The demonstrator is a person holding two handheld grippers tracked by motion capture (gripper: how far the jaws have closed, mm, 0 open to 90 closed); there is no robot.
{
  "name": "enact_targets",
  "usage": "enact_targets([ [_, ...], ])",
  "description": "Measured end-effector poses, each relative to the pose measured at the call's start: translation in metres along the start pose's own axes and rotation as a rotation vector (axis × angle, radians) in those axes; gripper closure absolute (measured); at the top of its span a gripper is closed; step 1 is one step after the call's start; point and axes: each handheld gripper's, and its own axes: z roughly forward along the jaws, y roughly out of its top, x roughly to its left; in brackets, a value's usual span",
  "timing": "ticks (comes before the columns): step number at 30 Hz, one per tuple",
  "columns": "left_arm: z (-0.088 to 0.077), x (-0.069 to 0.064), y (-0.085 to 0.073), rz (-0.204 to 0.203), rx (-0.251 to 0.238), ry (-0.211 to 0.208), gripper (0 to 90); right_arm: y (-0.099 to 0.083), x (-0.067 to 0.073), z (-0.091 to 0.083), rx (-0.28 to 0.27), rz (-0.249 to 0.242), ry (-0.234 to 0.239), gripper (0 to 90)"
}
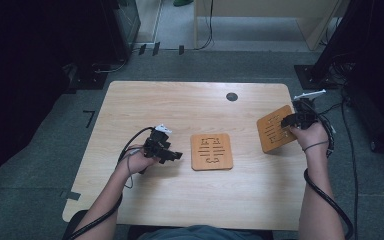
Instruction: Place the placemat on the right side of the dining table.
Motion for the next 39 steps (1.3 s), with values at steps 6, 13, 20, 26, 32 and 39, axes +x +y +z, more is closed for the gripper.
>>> enact_targets([
  [6, 0.000, 0.000, 0.000, 0.001, 0.002, 0.002, 24.9, 0.000, 0.001, 0.004, -0.008, -0.004, -0.006, 57.5],
  [13, 0.000, 0.000, 0.000, 0.003, 0.000, 0.000, 24.7, -0.001, -0.002, 0.008, -0.014, 0.004, 0.005, 55.4],
  [20, 0.001, -0.001, 0.000, 0.009, -0.001, 0.000, 24.3, -0.001, -0.004, 0.013, -0.012, 0.021, 0.029, 54.4],
  [26, 0.000, -0.001, 0.000, 0.009, 0.000, -0.002, 24.3, -0.002, -0.005, 0.018, -0.021, 0.008, 0.026, 51.0],
  [32, 0.000, 0.000, 0.000, 0.008, 0.000, 0.000, 24.3, -0.003, -0.012, 0.022, -0.025, 0.025, 0.043, 49.2],
  [39, 0.001, -0.001, 0.000, 0.009, -0.001, 0.002, 24.3, -0.003, -0.015, 0.027, -0.027, 0.029, 0.045, 46.1],
])
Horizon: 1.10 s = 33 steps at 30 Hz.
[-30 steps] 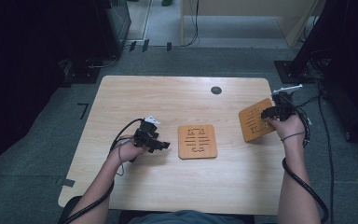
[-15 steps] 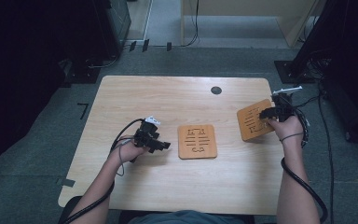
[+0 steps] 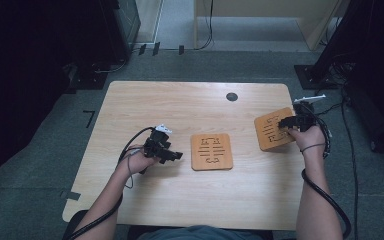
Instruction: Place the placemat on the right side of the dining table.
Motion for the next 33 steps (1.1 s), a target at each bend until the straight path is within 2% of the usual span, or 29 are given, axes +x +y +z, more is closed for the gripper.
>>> enact_targets([
  [9, 0.000, 0.000, 0.000, 0.001, -0.001, 0.000, 24.3, 0.002, -0.002, 0.005, -0.017, 0.014, 0.007, 44.7],
  [13, 0.000, 0.000, 0.000, 0.001, -0.002, 0.000, 24.2, 0.002, -0.002, 0.009, -0.028, 0.013, -0.002, 42.2],
  [18, 0.001, 0.001, 0.000, -0.002, -0.005, -0.002, 24.2, 0.002, -0.001, 0.015, -0.025, 0.031, 0.009, 38.9],
  [23, 0.001, 0.000, 0.000, 0.001, -0.005, 0.000, 24.1, 0.001, 0.005, 0.021, -0.028, -0.007, -0.007, 33.3],
  [33, 0.001, 0.000, 0.001, 0.002, -0.009, -0.001, 23.8, 0.000, 0.006, 0.030, -0.018, 0.007, 0.018, 28.4],
])
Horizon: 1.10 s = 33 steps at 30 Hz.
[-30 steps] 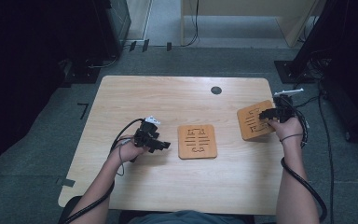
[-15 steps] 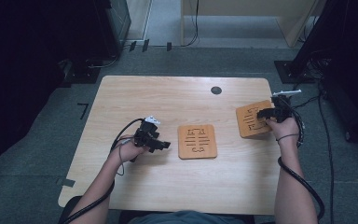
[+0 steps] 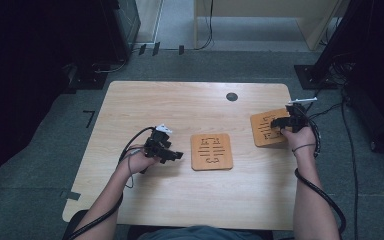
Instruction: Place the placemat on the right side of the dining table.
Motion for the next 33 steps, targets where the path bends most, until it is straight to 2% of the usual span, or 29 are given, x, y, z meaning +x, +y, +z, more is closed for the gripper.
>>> enact_targets([
  [11, 0.001, 0.000, 0.000, 0.007, -0.004, -0.002, 23.6, -0.001, 0.000, 0.006, 0.012, -0.005, -0.005, 24.0],
  [20, 0.001, 0.000, 0.001, 0.007, -0.006, -0.002, 23.5, -0.002, -0.001, 0.014, 0.028, 0.010, 0.034, 20.6],
  [24, 0.001, 0.000, 0.001, 0.011, -0.004, -0.001, 23.3, -0.003, 0.001, 0.017, 0.020, -0.034, -0.001, 20.0],
  [30, 0.001, 0.000, 0.001, 0.011, -0.004, -0.002, 23.1, -0.003, 0.002, 0.019, 0.023, -0.035, 0.005, 20.5],
  [33, 0.001, 0.000, 0.001, 0.011, -0.005, -0.003, 23.1, -0.004, 0.003, 0.020, 0.019, -0.093, -0.043, 24.2],
])
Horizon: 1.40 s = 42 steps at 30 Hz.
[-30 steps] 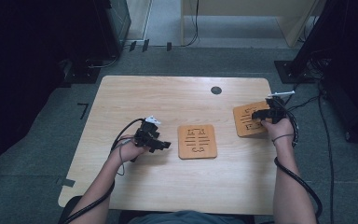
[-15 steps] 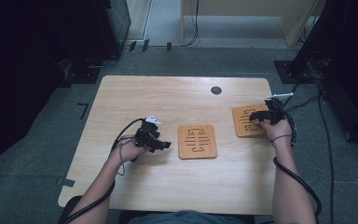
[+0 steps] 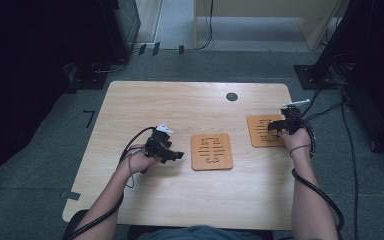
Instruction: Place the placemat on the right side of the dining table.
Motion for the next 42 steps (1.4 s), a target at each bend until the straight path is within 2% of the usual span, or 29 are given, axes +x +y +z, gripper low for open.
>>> enact_targets([
  [7, 0.000, 0.000, 0.000, 0.002, 0.001, 0.000, 23.1, -0.002, 0.003, 0.002, -0.013, -0.047, -0.023, 23.2],
  [18, 0.000, -0.001, 0.000, 0.001, 0.004, 0.003, 23.0, -0.004, 0.006, -0.001, -0.024, -0.060, -0.024, 23.5],
  [38, 0.000, -0.001, 0.000, 0.001, 0.008, 0.003, 23.1, -0.007, 0.023, -0.011, -0.030, -0.119, 0.032, 21.0],
  [42, 0.000, -0.001, 0.000, 0.001, 0.008, 0.003, 22.9, -0.008, 0.027, -0.012, -0.028, -0.131, 0.030, 21.1],
])
